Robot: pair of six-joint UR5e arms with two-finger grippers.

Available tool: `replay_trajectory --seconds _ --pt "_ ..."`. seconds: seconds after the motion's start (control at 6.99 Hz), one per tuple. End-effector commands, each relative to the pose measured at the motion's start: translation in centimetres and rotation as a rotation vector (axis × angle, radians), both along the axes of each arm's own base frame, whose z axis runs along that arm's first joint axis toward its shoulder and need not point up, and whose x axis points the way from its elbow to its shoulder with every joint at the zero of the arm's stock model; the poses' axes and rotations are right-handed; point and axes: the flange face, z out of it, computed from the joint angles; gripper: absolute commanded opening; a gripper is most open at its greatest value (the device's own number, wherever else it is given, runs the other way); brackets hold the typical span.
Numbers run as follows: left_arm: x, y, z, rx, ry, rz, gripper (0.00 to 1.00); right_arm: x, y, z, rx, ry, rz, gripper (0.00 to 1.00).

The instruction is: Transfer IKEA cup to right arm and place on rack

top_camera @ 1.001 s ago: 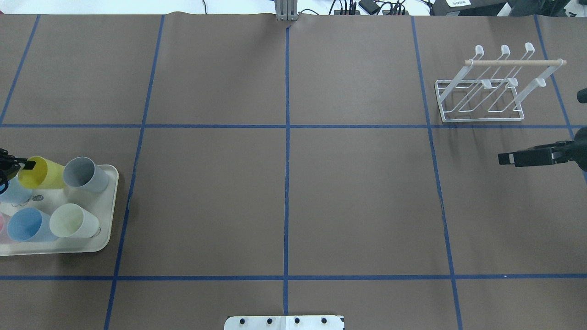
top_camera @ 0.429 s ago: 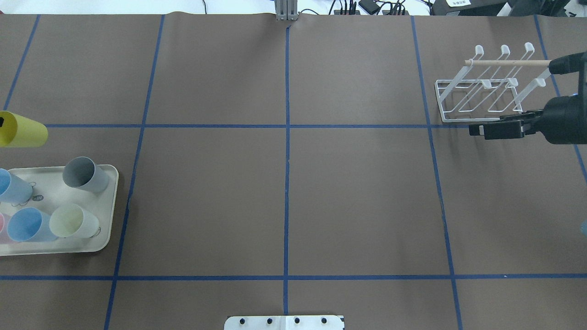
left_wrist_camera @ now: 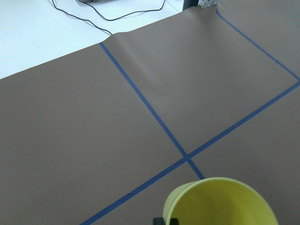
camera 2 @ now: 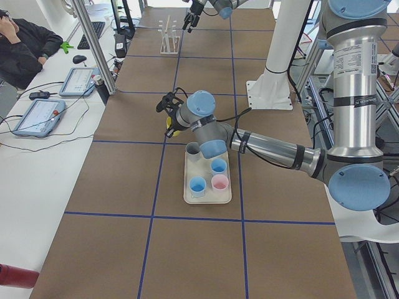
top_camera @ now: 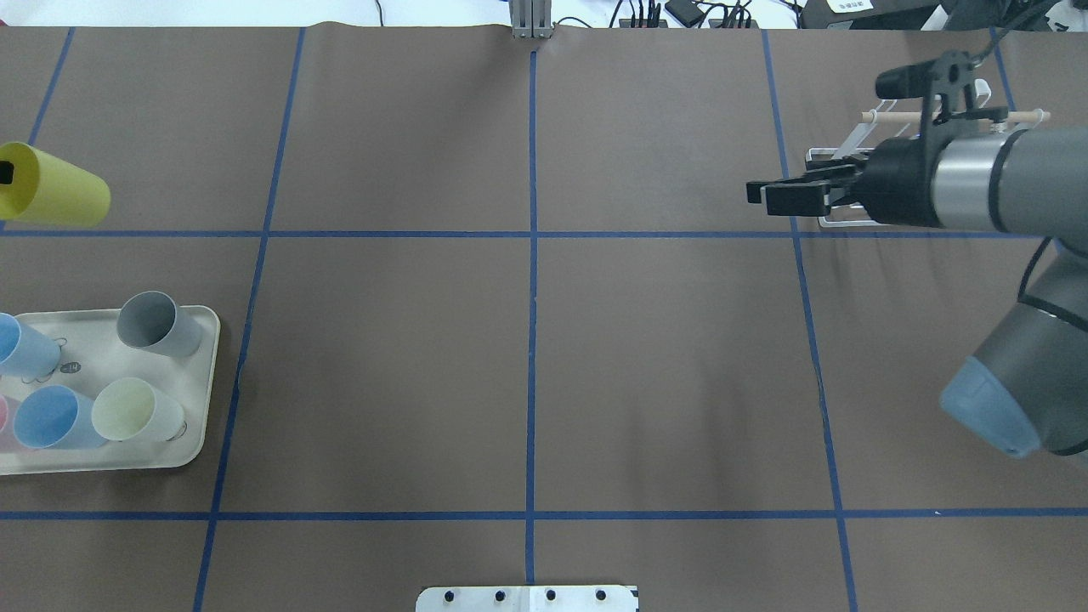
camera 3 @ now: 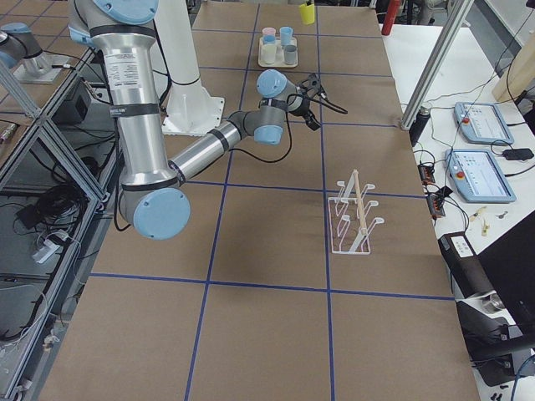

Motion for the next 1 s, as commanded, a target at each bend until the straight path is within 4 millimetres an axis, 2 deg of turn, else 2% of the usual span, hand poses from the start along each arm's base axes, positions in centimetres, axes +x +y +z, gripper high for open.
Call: replay_trajectory --seconds 0.0,0.14,0.43,0.57,0.72,0.86 --pt "2.9 0.4 -6.2 -0.172 0.192 0.059 0.0 -8.6 4.2 -3.2 0.183 0.054 0.035 0.99" --pt "5.3 0.9 -10.8 -0.309 0.317 0.085 0.0 -11.0 5.9 -4.7 0.271 0.074 -0.024 0.99" --pt "11.0 2.1 -16.9 -0.356 0.414 0.199 0.0 -15.0 9.7 -7.9 0.356 0.04 -0.106 0.99" --pt "13.0 3.2 -18.4 -0.365 0.456 0.257 0.0 -15.6 10.4 -7.9 0.391 0.061 -0.106 0.98" --pt "14.5 3.6 -19.7 -0.363 0.479 0.274 0.0 -16.5 12.0 -8.4 0.493 0.054 -0.136 0.98" --pt "17.0 4.3 -20.5 -0.359 0.486 0.298 0.0 -17.5 12.7 -7.4 0.579 -0.03 -0.128 0.98"
